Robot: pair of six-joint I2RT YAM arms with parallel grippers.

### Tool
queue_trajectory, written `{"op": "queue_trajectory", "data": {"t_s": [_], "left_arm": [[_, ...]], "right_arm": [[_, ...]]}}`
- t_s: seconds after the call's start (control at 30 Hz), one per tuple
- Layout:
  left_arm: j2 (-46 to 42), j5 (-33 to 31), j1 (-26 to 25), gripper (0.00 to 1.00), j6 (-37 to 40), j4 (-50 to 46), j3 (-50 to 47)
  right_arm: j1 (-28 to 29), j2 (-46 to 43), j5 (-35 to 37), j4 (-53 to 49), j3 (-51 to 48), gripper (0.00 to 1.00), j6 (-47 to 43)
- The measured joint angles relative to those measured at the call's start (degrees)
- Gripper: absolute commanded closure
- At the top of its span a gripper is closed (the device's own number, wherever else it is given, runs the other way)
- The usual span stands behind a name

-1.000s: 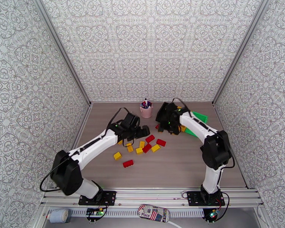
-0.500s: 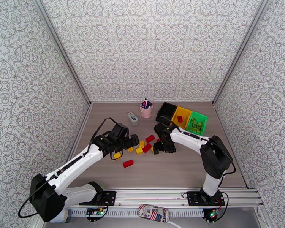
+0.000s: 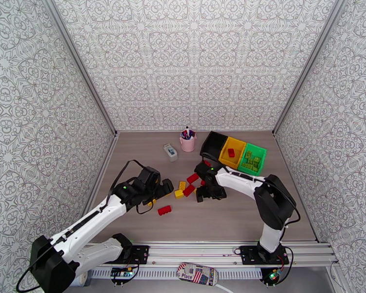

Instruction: Sort the legos into containers by color

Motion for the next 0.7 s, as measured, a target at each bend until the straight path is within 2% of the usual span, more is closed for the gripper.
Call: {"op": "queue_trajectory", "data": {"t_s": [0.4,0.7], "left_arm": [[-1.25,-0.35,1.99,0.01,-0.04,-0.02,-0.24],[-1.38,-0.11,5.49,0.01,0.20,0.00,-0.24]], "right_arm": [[-1.14,10.71,0.87,-2.21,12.79,0.06,-3.06],[-4.79,12.46,0.46,-4.57,20.52,0.05,-4.74]]}}
